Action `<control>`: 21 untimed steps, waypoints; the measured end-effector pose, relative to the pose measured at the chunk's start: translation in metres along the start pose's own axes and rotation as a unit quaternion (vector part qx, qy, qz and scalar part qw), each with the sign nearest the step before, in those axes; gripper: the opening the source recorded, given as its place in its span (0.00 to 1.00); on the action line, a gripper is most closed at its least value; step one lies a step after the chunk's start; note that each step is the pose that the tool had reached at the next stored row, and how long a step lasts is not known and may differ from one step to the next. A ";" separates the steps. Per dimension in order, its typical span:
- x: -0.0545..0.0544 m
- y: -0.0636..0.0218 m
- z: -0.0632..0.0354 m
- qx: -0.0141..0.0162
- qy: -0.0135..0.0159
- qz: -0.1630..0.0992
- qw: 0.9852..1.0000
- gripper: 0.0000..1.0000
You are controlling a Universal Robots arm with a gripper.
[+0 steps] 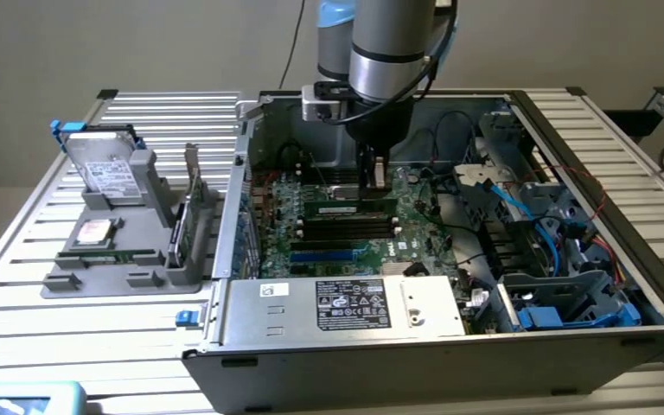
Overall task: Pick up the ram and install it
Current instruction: 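Insert the ram into the slot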
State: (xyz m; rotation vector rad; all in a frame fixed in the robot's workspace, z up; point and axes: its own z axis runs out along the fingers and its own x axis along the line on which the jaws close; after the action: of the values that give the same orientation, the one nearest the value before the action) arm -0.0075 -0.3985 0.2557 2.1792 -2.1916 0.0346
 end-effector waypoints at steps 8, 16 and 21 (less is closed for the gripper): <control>-0.001 -0.0003 0.0114 0.000 0.000 0.000 1.000 0.14; 0.001 -0.0004 0.0184 0.000 0.000 0.000 1.000 0.14; 0.001 -0.0005 0.0217 0.000 0.000 0.003 1.000 0.14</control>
State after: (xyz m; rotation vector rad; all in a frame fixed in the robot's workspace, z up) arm -0.0074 -0.4005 0.2340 2.1734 -2.1979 0.0355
